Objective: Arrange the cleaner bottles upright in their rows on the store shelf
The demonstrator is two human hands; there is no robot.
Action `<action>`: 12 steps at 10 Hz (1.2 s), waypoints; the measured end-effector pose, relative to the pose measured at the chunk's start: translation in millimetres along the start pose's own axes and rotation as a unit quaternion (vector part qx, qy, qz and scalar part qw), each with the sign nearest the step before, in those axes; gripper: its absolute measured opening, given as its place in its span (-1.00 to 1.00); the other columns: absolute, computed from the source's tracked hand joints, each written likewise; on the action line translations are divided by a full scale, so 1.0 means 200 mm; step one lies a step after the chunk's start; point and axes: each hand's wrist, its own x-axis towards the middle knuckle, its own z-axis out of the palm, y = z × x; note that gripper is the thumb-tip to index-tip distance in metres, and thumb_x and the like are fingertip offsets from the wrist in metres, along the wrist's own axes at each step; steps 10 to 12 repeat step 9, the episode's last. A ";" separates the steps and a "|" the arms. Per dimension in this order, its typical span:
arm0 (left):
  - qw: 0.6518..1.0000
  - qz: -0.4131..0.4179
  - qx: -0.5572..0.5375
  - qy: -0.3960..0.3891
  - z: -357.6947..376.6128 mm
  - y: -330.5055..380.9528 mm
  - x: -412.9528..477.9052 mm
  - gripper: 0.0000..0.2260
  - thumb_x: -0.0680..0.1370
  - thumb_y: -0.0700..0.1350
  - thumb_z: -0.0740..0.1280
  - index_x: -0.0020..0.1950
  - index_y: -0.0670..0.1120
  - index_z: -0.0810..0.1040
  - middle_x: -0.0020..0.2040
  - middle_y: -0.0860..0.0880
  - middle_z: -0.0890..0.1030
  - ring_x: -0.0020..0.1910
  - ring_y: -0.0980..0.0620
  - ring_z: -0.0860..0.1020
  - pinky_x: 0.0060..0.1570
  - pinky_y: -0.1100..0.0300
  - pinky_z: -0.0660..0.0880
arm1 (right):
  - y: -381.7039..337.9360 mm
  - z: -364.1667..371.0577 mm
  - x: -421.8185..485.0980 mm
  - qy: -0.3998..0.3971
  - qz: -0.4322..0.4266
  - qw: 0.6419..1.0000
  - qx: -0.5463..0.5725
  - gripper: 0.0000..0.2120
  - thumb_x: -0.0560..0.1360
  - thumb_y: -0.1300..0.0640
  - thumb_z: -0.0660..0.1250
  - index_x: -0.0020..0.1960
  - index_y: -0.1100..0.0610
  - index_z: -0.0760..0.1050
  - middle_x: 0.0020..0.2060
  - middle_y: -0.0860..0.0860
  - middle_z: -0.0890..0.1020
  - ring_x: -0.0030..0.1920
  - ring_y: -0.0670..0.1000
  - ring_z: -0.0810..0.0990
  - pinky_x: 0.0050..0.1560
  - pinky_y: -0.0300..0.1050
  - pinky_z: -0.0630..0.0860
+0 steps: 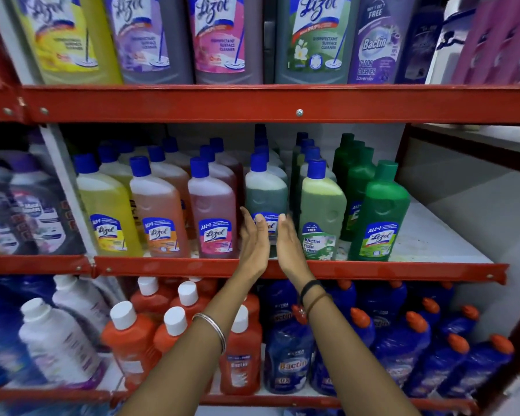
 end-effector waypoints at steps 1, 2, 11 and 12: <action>0.999 -0.014 0.027 -0.015 -0.02 0.00 -0.02 -0.32 0.42 0.30 -0.19 0.48 0.08 -0.27 0.55 -0.21 -0.04 0.52 -0.15 0.02 0.48 -0.07 -0.01 | 0.01 0.01 -0.01 0.021 0.009 1.000 0.020 -0.48 0.61 -0.11 -0.07 0.50 0.09 0.11 0.49 0.04 0.26 0.49 0.00 0.20 0.37 -0.23 0.07; 0.999 -0.019 0.051 -0.002 -0.01 0.00 -0.04 -0.33 0.45 0.31 -0.16 0.48 0.09 -0.28 0.50 -0.28 0.05 0.49 -0.24 0.10 0.47 -0.14 0.07 | 0.02 0.00 -0.02 0.014 0.027 0.999 0.021 -0.38 0.55 -0.26 -0.05 0.48 0.06 0.21 0.47 0.05 0.33 0.46 0.02 0.28 0.50 0.02 0.16; 0.998 0.021 0.030 0.041 -0.14 0.24 -0.24 -0.24 0.44 0.41 -0.08 0.46 -0.08 0.16 0.48 -0.16 0.26 0.46 -0.12 0.23 0.44 -0.08 0.18 | -0.24 -0.20 -0.25 -0.021 0.005 0.988 -0.156 -0.57 0.60 0.00 0.06 0.33 0.25 0.36 0.27 0.26 0.52 0.33 0.23 0.43 0.26 0.04 0.37; 0.998 0.021 0.030 0.041 -0.14 0.24 -0.24 -0.24 0.44 0.41 -0.08 0.46 -0.08 0.16 0.48 -0.16 0.26 0.46 -0.12 0.23 0.44 -0.08 0.18 | -0.24 -0.20 -0.25 -0.021 0.005 0.988 -0.156 -0.57 0.60 0.00 0.06 0.33 0.25 0.36 0.27 0.26 0.52 0.33 0.23 0.43 0.26 0.04 0.37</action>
